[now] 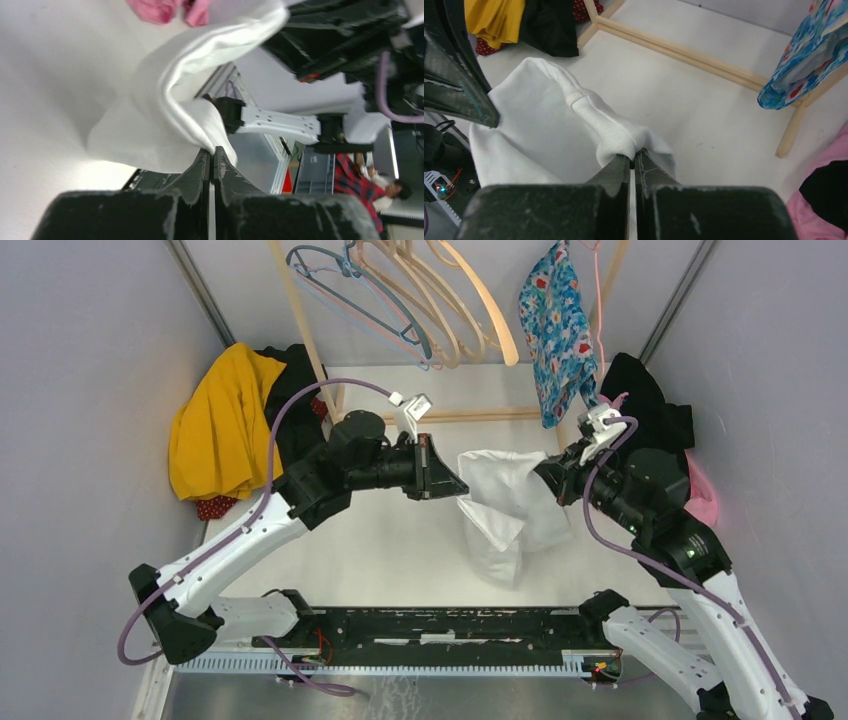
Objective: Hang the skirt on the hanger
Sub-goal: Flatten out the skirt at the center of the board.
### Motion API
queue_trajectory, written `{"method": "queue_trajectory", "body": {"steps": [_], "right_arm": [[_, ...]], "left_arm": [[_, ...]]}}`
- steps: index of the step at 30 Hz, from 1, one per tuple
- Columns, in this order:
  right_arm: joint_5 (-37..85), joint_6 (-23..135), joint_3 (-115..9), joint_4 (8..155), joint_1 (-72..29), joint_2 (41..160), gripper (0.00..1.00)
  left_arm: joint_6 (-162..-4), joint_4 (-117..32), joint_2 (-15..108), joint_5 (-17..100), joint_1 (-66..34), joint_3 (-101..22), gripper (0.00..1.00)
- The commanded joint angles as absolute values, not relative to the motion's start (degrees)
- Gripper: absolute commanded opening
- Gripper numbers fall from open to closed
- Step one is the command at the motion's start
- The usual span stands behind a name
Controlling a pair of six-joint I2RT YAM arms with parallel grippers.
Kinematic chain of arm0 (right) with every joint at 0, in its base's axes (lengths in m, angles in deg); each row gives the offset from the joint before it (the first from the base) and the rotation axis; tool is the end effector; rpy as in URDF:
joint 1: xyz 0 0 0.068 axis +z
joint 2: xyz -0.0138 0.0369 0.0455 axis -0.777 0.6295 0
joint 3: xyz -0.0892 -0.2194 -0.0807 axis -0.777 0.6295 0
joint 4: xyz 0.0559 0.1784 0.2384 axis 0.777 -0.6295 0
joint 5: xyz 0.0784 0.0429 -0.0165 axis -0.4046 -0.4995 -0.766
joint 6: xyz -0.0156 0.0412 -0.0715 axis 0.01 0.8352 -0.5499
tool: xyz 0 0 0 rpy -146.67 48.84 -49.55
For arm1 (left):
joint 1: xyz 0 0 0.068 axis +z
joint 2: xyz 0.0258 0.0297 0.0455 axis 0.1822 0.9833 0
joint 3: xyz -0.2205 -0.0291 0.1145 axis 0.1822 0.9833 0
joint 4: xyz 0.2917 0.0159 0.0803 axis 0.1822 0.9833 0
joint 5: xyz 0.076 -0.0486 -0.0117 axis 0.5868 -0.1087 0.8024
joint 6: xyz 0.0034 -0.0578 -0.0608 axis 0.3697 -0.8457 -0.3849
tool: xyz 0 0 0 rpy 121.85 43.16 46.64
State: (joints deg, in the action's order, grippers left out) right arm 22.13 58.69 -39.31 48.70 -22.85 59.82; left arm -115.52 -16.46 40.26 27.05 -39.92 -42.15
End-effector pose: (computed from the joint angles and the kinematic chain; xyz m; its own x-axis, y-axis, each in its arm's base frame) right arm 0.1939 0.1169 0.4012 -0.2778 0.0370 -0.9599 -0.5635 0.8030 0.1940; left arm 0.2000 -0.2867 0.3827 -0.7977 -0.0355 -0.6019 0.5444 0.3869 -0.7443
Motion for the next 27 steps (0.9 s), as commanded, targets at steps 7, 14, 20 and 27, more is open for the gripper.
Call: {"method": "queue_trajectory", "body": {"steps": [7, 14, 20, 27], "right_arm": [[27.90, 60.77, -38.10, 62.81, -22.67, 81.27, 0.01], [31.71, 59.85, -42.63, 71.76, -22.97, 99.59, 0.18], [33.10, 59.55, -42.11, 73.26, -23.04, 100.55, 0.50], [30.07, 62.65, -34.08, 70.09, -22.89, 95.44, 0.55]], "left_arm": [[-118.58, -29.47, 43.43, 17.29, -7.74, -16.34, 0.13], [-109.74, -22.44, 53.14, 23.38, -0.72, -19.55, 0.37], [-106.41, -16.48, 52.56, 31.26, -0.47, -23.04, 0.51], [-105.81, -12.71, 47.05, 34.75, -0.48, -22.14, 0.52]]}}
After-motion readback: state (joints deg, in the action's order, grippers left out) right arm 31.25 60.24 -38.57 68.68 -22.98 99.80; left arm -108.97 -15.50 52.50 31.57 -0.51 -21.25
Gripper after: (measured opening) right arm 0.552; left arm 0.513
